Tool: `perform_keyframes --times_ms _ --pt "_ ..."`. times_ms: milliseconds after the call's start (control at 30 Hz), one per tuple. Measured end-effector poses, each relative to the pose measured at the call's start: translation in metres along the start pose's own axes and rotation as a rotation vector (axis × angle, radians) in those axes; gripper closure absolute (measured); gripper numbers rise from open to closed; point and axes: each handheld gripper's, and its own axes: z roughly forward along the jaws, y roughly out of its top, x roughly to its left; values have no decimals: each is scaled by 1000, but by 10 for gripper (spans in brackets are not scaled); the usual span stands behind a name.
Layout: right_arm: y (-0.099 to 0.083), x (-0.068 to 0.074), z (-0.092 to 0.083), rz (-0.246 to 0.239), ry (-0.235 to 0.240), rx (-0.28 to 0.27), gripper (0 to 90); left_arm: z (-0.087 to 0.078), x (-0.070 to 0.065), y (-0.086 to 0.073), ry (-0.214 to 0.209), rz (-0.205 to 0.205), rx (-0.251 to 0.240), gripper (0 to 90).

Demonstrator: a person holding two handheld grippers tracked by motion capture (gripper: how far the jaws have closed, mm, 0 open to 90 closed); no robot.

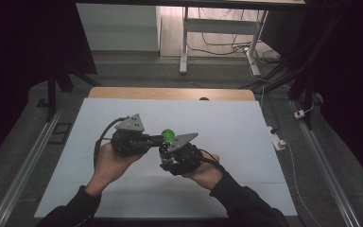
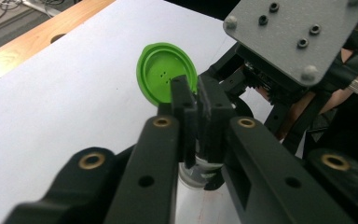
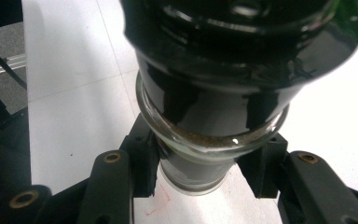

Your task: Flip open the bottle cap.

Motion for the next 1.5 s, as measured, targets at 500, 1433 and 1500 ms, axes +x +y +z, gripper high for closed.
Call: perform_keyframes --times_ms 500,1433,1500 --pt "0 -3 -5 16 2 -20 529 -17 -3 -13 36 -19 5 569" --pt "0 -6 -8 25 -10 -34 529 -48 -21 -69 83 -113 -3 147" --pt "0 -6 -8 24 -12 -36 528 -50 -23 -73 95 -116 8 129"
